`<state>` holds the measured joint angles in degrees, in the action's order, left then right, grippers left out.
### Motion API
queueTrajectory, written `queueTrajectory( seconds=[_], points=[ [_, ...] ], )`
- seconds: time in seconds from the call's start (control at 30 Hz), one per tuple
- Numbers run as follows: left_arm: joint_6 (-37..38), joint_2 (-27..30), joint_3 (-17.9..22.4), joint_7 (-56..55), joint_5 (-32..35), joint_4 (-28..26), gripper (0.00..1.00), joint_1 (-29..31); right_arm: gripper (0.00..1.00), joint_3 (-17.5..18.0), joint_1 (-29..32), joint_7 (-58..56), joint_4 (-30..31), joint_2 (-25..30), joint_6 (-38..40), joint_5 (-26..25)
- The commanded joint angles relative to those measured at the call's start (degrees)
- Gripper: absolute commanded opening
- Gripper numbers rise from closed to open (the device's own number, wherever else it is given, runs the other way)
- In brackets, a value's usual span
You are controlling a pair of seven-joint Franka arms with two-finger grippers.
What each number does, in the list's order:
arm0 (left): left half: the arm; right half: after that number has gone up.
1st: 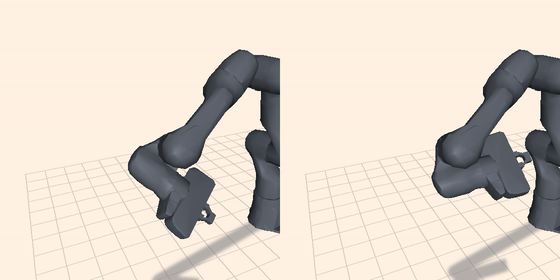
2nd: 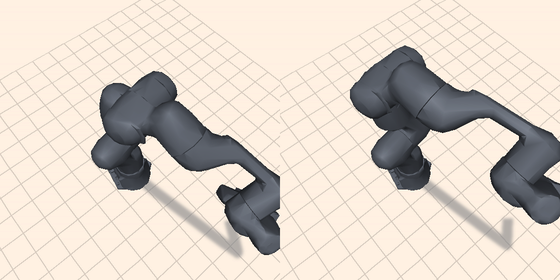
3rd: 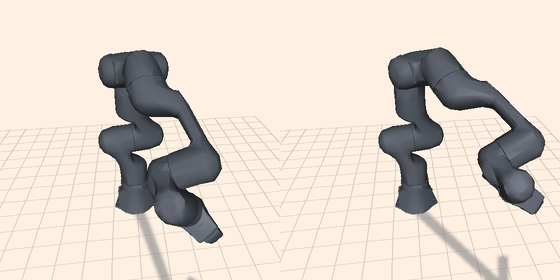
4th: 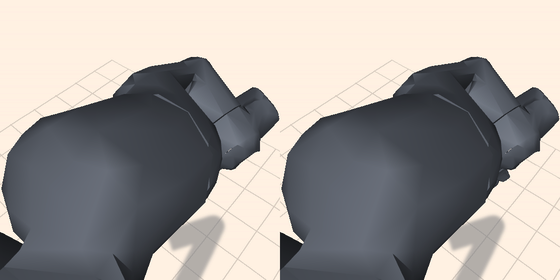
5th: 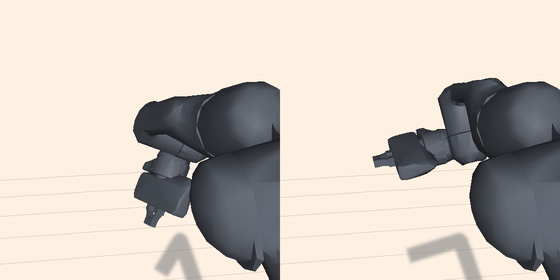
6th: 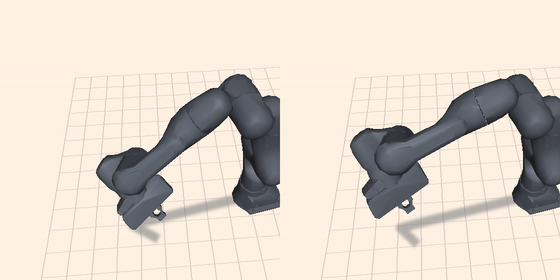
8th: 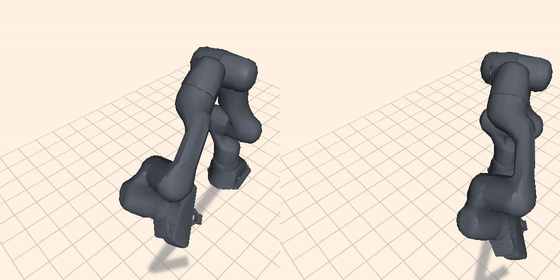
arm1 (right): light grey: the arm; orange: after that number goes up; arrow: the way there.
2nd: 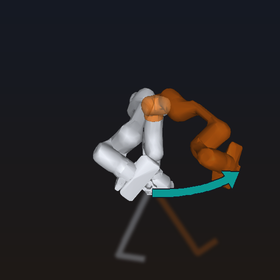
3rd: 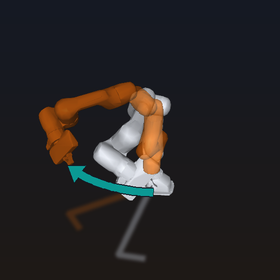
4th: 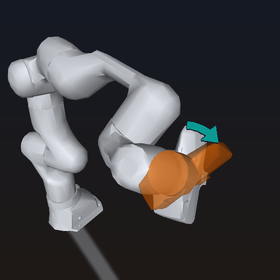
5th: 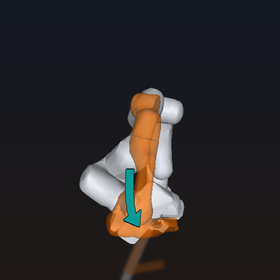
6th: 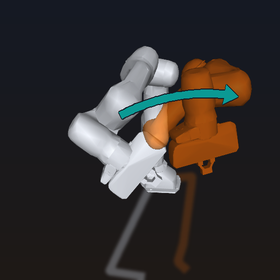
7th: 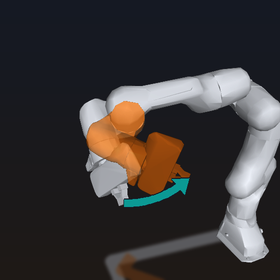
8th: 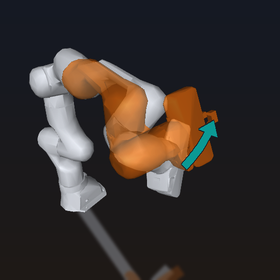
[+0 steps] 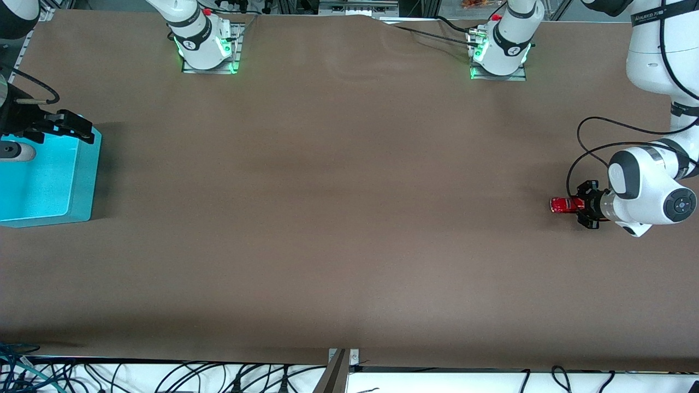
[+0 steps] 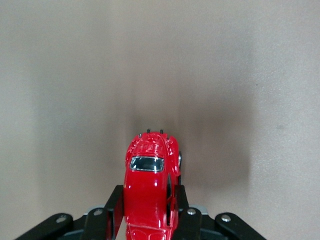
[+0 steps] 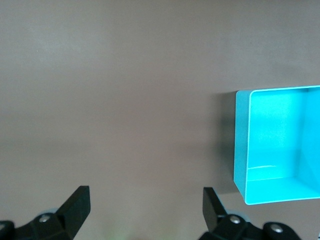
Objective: Wind red beetle toy and store in blue box
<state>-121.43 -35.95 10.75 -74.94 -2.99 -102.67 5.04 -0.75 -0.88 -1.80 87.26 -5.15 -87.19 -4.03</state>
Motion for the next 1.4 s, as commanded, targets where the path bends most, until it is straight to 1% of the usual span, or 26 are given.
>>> queueTrajectory(
  seconds=[0.0,0.77,1.37],
  points=[
    [-0.7,-3.5,0.3,1.3,-0.4,2.2,0.0,0.0,1.0,0.2,0.3,-0.8,-1.5,-0.6,0.5,0.6],
    [-0.7,-3.2,0.1,6.0,-0.3,2.2,0.0,-0.3,1.0,0.2,0.3,-0.8,-1.5,-0.6,0.5,0.6],
    [-0.6,-3.2,0.2,3.3,-1.1,2.3,0.0,-0.1,1.0,0.2,0.3,-0.8,-1.5,-0.6,0.5,0.7]
  ],
)
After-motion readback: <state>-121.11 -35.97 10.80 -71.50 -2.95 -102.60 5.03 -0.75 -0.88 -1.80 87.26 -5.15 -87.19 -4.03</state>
